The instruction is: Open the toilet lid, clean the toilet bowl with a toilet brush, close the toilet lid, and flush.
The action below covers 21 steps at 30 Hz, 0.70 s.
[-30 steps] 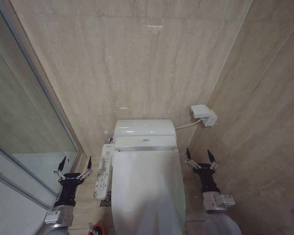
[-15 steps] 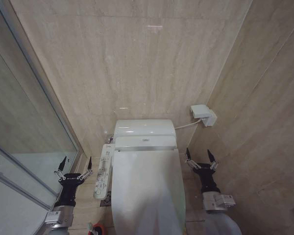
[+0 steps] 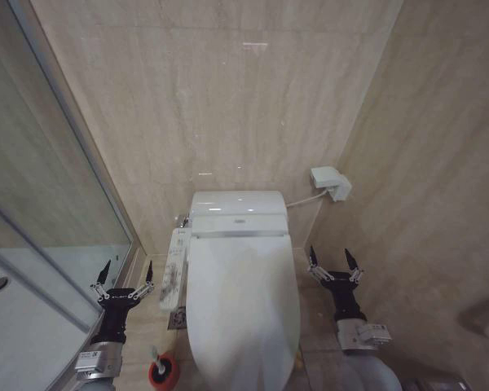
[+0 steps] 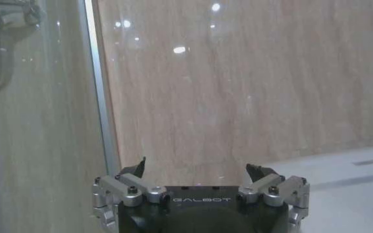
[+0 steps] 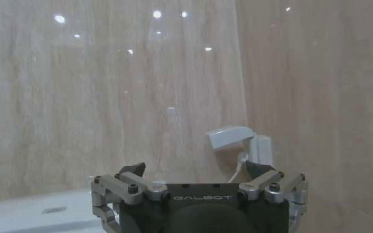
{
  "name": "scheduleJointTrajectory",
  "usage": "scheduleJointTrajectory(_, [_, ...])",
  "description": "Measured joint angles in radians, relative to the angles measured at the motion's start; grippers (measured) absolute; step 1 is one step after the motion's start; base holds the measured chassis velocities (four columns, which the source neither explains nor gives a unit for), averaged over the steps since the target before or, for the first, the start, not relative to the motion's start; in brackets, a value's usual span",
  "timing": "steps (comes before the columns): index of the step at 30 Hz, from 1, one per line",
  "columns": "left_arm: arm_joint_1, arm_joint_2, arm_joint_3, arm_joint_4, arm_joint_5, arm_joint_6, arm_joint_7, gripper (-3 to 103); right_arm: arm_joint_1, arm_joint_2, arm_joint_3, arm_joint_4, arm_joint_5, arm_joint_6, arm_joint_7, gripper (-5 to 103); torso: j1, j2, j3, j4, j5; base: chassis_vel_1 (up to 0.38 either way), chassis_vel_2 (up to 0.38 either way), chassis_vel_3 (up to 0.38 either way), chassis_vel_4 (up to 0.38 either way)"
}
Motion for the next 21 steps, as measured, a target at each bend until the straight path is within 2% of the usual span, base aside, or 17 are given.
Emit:
scheduleJointTrajectory(12, [0.0,0.0,0.0,0.0,0.0,0.0,0.0,100,0.0,0.0,0.0,0.0,0.0,0.0,0.0,100,0.0,0.0,0.0,0.0003,-0.0006,0.267,-0.266,-0.264,0.269])
scheduleJointTrajectory(15, [0.0,0.0,0.0,0.0,0.0,0.0,0.0,100,0.0,0.0,0.0,0.0,0.0,0.0,0.0,100,0.0,0.0,0.0,0.0001,0.001,0.385,-0.31,-0.349,0.331])
scheduleJointTrajectory(17, [0.0,0.0,0.0,0.0,0.0,0.0,0.0,100,0.0,0.0,0.0,0.0,0.0,0.0,0.0,100,0.0,0.0,0.0,-0.0001,-0.0012,0.366,-0.388,-0.372,0.379])
scheduleJointTrajectory(20, [0.0,0.0,0.0,0.0,0.0,0.0,0.0,100,0.0,0.0,0.0,0.0,0.0,0.0,0.0,100,0.0,0.0,0.0,0.0003,0.0016,0.39,-0.361,-0.362,0.346])
scheduleJointTrajectory(21, [0.0,0.0,0.0,0.0,0.0,0.0,0.0,100,-0.001,0.0,0.0,0.0,0.0,0.0,0.0,100,0.0,0.0,0.0,0.0,-0.0004,0.359,-0.365,-0.367,0.369])
